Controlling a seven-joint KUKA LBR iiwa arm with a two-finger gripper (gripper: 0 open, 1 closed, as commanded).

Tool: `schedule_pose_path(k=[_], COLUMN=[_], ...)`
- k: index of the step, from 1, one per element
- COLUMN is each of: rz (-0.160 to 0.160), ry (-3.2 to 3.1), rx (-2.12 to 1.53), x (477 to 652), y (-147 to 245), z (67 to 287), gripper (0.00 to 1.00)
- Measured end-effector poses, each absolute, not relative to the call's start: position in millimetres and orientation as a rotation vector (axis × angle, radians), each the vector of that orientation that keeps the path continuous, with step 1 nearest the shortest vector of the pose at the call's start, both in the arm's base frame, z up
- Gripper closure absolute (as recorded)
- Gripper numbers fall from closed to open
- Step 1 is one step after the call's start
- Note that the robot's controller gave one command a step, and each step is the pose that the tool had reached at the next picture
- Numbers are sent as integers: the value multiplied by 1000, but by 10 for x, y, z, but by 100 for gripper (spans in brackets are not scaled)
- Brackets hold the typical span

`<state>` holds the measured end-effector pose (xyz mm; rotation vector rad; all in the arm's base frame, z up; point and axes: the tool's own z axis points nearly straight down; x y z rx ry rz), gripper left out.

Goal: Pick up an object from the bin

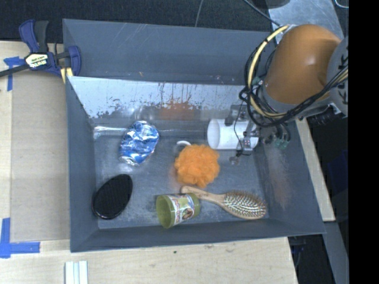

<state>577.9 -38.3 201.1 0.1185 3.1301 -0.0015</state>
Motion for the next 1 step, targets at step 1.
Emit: schedule_pose_path(k=[1], rz=[-3], ry=[3112], rx=[-382], x=[5472], y=[-393], z=[1141], gripper=[0])
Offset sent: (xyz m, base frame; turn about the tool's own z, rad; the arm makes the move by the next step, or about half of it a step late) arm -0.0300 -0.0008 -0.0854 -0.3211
